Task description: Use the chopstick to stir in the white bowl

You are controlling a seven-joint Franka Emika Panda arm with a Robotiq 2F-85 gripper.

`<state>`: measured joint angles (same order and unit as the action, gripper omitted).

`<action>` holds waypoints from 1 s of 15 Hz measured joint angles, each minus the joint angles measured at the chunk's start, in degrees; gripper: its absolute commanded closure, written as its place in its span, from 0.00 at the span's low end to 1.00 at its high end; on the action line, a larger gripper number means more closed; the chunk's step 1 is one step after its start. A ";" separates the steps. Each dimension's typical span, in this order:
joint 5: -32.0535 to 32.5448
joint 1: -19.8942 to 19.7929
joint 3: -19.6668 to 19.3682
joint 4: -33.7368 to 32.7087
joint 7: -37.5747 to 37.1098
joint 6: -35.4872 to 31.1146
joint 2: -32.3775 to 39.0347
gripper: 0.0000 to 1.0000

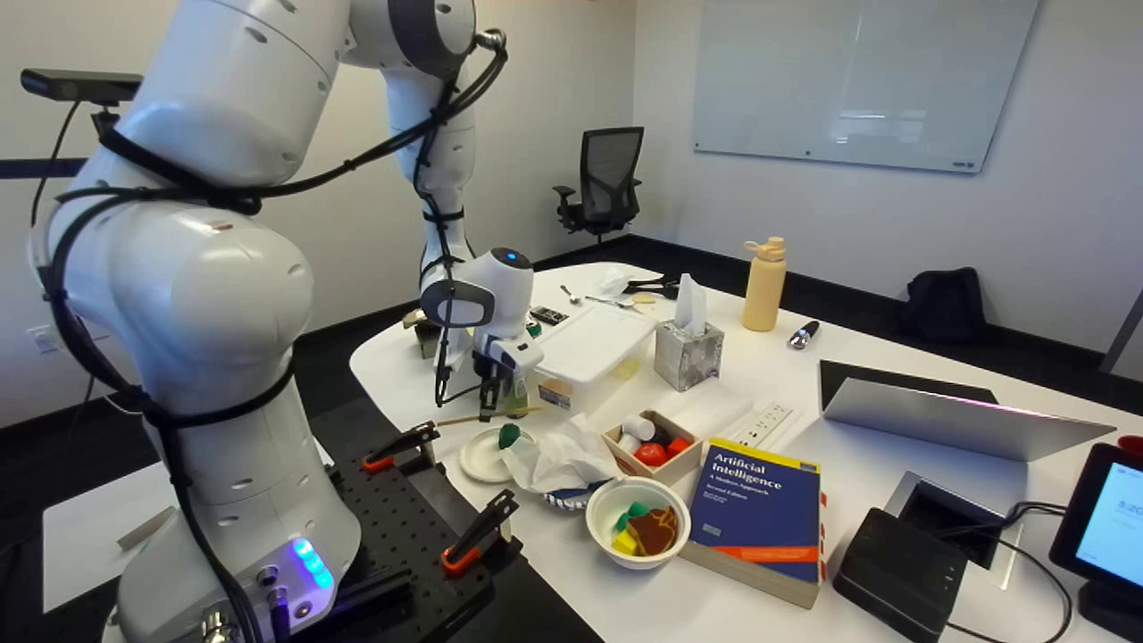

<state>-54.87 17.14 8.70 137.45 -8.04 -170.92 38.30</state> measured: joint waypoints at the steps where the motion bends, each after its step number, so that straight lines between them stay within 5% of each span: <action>1: 0.03 -0.17 -0.07 -1.43 0.00 0.00 1.51 0.99; 3: 0.07 -0.18 -0.34 -3.77 0.00 0.00 4.10 0.99; 4: 0.07 -0.21 -0.39 -4.66 0.00 0.00 5.11 0.69; 15: -0.37 -5.65 0.74 -7.31 0.99 -0.54 7.19 0.00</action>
<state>-55.24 11.50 9.44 130.14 -7.05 -171.46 45.49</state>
